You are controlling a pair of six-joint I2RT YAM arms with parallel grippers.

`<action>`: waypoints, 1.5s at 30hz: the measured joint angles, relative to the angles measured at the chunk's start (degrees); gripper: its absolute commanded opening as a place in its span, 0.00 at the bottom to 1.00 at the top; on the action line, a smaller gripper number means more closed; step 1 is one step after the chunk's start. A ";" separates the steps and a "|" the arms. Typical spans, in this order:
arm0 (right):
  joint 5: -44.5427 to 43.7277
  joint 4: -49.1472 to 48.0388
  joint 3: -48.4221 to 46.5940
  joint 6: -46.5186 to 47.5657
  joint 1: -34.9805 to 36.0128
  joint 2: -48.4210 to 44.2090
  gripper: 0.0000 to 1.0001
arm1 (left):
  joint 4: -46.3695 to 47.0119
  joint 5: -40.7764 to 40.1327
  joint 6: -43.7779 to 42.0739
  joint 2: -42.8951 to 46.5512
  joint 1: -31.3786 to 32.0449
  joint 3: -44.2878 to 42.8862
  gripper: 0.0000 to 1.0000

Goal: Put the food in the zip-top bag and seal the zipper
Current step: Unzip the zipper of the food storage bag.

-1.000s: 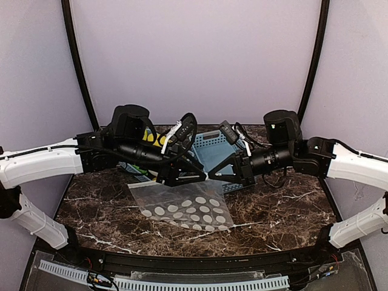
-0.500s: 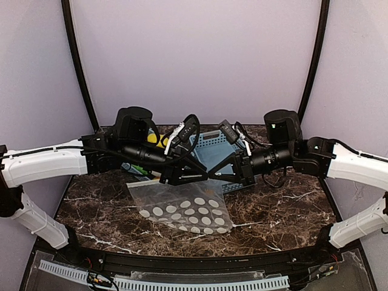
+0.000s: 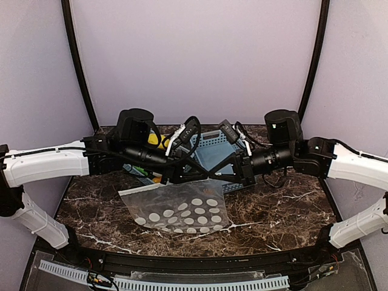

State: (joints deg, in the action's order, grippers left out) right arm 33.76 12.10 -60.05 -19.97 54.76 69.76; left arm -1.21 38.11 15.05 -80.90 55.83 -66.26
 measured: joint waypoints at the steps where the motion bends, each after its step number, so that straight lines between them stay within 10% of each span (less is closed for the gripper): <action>1: -0.15 0.02 0.00 0.00 0.00 -0.07 0.00 | 0.07 0.00 -0.07 0.00 0.00 0.00 0.02; 45: -20.59 1.88 2.38 2.97 1.60 -4.81 0.00 | -1.22 -6.14 -2.82 -0.09 -0.07 0.00 0.01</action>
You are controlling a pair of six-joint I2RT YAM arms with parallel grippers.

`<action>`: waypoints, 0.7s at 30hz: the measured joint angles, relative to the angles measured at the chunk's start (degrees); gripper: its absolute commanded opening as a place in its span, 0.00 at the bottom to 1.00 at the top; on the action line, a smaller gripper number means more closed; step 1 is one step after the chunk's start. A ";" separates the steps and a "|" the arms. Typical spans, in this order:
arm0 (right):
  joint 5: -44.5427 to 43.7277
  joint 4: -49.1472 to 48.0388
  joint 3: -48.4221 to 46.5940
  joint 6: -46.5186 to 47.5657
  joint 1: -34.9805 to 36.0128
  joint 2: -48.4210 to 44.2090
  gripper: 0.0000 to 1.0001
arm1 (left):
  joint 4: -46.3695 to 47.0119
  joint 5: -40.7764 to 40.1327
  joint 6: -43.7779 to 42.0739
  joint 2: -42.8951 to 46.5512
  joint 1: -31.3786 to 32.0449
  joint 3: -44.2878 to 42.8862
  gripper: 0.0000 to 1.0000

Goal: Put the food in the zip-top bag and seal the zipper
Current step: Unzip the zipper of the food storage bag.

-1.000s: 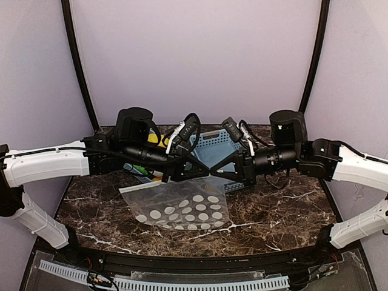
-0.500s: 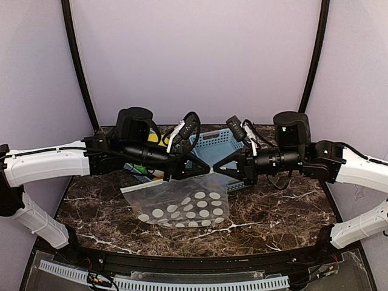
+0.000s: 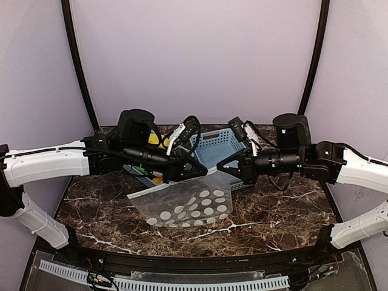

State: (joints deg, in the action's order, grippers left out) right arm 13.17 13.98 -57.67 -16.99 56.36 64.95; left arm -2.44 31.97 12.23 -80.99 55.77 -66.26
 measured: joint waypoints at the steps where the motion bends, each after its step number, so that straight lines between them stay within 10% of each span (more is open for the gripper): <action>1: -0.44 0.00 0.07 -0.04 0.02 0.00 0.00 | -0.31 -0.22 -0.20 0.11 0.00 0.00 0.01; 21: -10.86 0.87 0.85 -4.24 0.15 -0.59 0.00 | -7.82 -5.70 -3.65 5.66 0.00 2.25 0.01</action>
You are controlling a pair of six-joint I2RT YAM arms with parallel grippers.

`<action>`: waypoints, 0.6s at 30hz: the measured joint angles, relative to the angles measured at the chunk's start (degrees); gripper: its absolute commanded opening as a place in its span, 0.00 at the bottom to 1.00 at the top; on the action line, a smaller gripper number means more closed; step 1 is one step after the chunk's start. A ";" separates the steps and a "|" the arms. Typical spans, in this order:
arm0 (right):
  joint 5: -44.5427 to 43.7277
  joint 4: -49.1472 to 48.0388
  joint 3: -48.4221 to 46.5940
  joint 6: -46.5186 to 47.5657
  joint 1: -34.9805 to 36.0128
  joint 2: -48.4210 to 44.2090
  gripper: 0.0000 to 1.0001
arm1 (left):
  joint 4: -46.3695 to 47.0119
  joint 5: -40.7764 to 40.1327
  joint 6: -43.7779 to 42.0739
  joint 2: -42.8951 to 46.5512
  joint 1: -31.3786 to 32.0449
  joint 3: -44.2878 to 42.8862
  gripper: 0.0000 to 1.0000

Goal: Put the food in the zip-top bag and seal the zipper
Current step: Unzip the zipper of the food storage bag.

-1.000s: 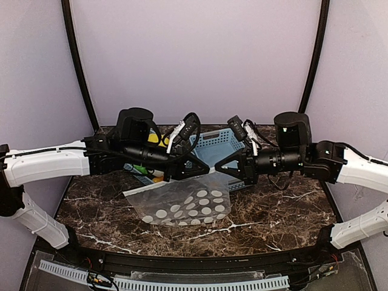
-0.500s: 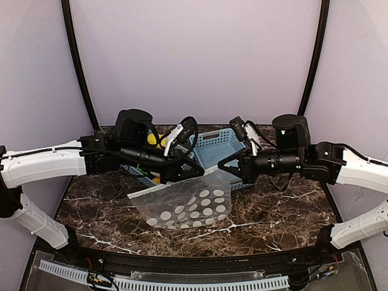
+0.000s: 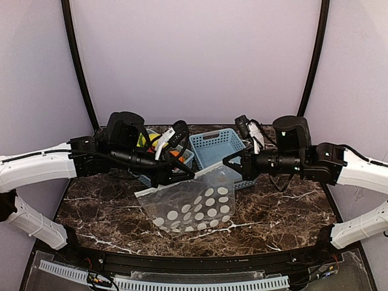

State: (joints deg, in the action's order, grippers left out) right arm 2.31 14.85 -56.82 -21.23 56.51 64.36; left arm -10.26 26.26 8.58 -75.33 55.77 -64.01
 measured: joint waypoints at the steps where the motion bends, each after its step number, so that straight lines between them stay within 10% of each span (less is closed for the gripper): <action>1: -0.35 0.04 0.07 -0.28 -0.04 0.00 0.00 | -0.37 -0.28 -0.11 0.31 0.00 0.17 0.01; 18: -0.52 0.24 1.40 -2.73 -3.91 -1.38 0.00 | -3.69 -3.39 -0.72 4.83 -1.29 2.67 0.01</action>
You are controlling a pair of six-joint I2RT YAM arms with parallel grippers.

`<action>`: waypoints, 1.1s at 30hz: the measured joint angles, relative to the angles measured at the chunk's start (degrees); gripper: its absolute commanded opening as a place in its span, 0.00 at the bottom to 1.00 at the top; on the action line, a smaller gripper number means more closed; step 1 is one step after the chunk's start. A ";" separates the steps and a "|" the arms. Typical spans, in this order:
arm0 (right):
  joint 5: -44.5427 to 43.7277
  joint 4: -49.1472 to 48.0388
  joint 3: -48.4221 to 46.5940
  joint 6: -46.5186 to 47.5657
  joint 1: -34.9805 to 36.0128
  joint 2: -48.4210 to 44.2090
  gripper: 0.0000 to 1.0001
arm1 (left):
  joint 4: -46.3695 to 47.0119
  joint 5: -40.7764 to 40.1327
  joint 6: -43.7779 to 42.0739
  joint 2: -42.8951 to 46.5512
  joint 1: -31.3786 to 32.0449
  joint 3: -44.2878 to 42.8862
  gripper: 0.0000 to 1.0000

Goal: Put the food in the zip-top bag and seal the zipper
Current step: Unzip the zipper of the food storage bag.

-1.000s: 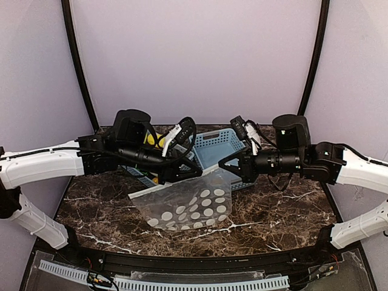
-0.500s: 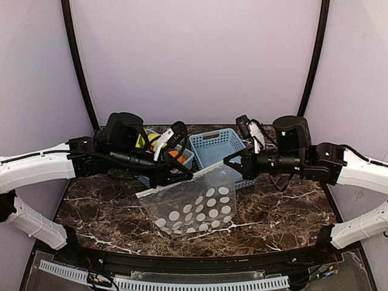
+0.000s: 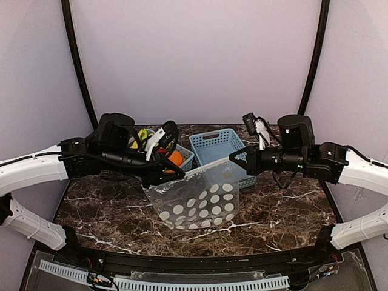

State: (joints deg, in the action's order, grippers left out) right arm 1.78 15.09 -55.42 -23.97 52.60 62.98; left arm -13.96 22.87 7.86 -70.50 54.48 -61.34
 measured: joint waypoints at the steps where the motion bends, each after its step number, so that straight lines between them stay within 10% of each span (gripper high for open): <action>1: 0.11 0.00 0.04 -0.15 -0.13 0.00 0.00 | -0.09 -0.02 -0.02 0.04 -0.07 0.00 0.01; 33: -0.57 0.44 0.81 -0.79 -3.50 -1.79 0.00 | -7.63 -0.94 -1.44 6.27 -3.23 1.51 0.01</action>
State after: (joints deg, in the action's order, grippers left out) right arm 1.21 15.53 -54.61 -24.75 49.10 61.19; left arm -21.58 21.93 6.42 -64.23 51.24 -59.83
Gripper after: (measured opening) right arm 0.006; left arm 0.070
